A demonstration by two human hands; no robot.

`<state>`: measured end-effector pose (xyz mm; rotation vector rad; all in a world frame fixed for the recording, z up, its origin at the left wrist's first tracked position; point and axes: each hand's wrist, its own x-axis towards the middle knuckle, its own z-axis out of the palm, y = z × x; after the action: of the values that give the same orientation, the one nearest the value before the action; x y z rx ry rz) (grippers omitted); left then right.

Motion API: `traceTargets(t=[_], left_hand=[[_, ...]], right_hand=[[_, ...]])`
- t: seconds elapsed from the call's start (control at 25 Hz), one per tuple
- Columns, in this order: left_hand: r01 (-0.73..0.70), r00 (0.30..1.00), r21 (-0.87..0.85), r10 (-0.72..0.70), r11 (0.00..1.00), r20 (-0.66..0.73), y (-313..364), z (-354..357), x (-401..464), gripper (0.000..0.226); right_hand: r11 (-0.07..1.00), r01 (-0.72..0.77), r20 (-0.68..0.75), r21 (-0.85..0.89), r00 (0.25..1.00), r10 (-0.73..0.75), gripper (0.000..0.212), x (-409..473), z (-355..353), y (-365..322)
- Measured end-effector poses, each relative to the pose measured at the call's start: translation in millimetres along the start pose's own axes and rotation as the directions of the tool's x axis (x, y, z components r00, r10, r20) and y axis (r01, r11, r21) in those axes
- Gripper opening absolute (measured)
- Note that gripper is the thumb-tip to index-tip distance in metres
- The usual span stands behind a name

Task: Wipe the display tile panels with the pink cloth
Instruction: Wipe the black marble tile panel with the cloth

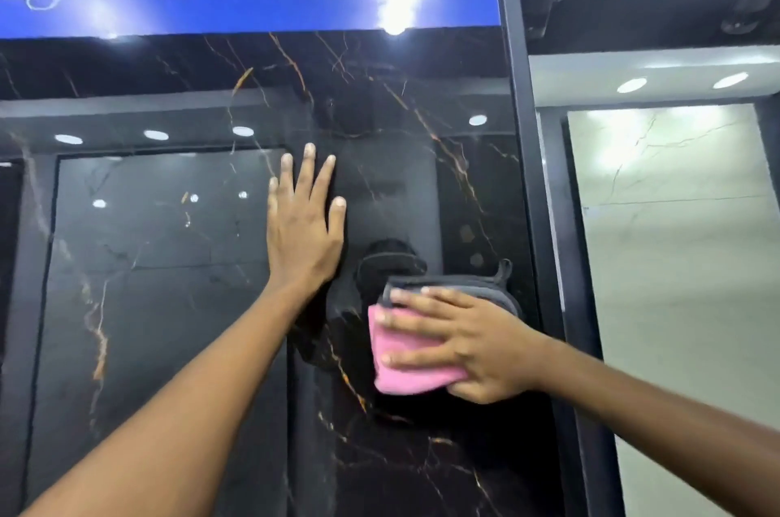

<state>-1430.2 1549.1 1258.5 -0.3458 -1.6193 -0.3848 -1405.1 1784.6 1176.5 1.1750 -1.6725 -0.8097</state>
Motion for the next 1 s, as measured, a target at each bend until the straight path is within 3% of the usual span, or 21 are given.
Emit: traceTargets(t=[0.04, 0.08, 0.16, 0.24, 0.32, 0.4, 0.48, 0.56, 0.64, 0.68, 0.72, 0.76, 0.8, 0.84, 0.88, 1.0], left_hand=[[-0.013, 1.0, 0.056, 0.013, 0.998, 0.009, -1, 2, -25, 0.059], [-0.025, 1.0, 0.101, 0.023, 0.995, 0.018, -2, 5, -48, 0.059], [-0.031, 1.0, 0.152, 0.03, 0.988, 0.008, -4, 9, -76, 0.059], [-0.034, 0.999, 0.166, 0.035, 0.986, -0.003, -6, 10, -80, 0.059], [-0.032, 0.999, 0.164, 0.035, 0.986, -0.017, -6, 11, -79, 0.059], [-0.026, 0.999, 0.165, 0.033, 0.986, -0.036, -5, 13, -78, 0.059], [-0.017, 0.999, 0.166, 0.023, 0.986, -0.034, -4, 14, -76, 0.059], [-0.007, 1.0, 0.167, 0.01, 0.986, -0.018, -3, 13, -76, 0.059], [0.0, 1.0, 0.167, 0.002, 0.986, -0.009, -3, 12, -80, 0.059], [-0.003, 1.0, 0.171, 0.006, 0.985, -0.013, -3, 12, -82, 0.059], [-0.009, 1.0, 0.172, 0.012, 0.985, -0.013, -3, 12, -82, 0.059], [-0.016, 1.0, 0.169, 0.019, 0.985, -0.015, -3, 12, -81, 0.059], [-0.02, 1.0, 0.163, 0.023, 0.987, -0.021, -3, 11, -80, 0.058], [-0.018, 0.999, 0.154, 0.022, 0.988, -0.024, -3, 10, -80, 0.058], [-0.015, 1.0, 0.145, 0.019, 0.989, -0.024, -3, 10, -80, 0.058], [-0.024, 1.0, 0.124, 0.026, 0.992, -0.015, -2, 11, -77, 0.057]], right_hand=[[0.993, 0.12, 0.051, -0.006, 0.992, -0.12, 0.073, -6, -5, 5], [0.99, 0.135, 0.031, -0.038, 0.99, -0.134, 0.07, -7, -12, 27], [0.985, -0.14, -0.126, -0.1, 0.984, 0.127, 0.065, -1, -31, 93], [0.876, -0.481, -0.306, -0.025, 0.838, 0.451, 0.067, 0, -52, 143], [0.798, -0.601, -0.35, 0.032, 0.741, 0.572, 0.07, -3, -48, 139], [0.788, -0.611, -0.362, 0.074, 0.72, 0.592, 0.07, -17, -24, 86], [0.863, -0.496, -0.293, 0.095, 0.815, 0.501, 0.073, -46, 10, 6], [0.975, -0.221, -0.099, 0.023, 0.97, 0.222, 0.079, -71, 28, -61], [1.0, 0.022, 0.009, -0.001, 1.0, -0.022, 0.077, -77, 22, -44], [0.999, -0.015, -0.047, -0.034, 0.999, 0.014, 0.074, -68, 13, -11], [0.983, -0.178, -0.127, -0.036, 0.977, 0.172, 0.072, -54, 2, 31], [0.924, -0.382, -0.221, -0.007, 0.902, 0.371, 0.07, -39, -18, 72], [0.822, -0.567, -0.307, 0.06, 0.773, 0.555, 0.069, -28, -35, 104], [0.724, -0.68, -0.347, 0.116, 0.655, 0.671, 0.069, -21, -42, 118], [0.699, -0.703, -0.37, 0.131, 0.62, 0.692, 0.069, -18, -38, 114], [0.844, -0.532, -0.359, 0.074, 0.775, 0.52, 0.068, -34, 7, 20]])
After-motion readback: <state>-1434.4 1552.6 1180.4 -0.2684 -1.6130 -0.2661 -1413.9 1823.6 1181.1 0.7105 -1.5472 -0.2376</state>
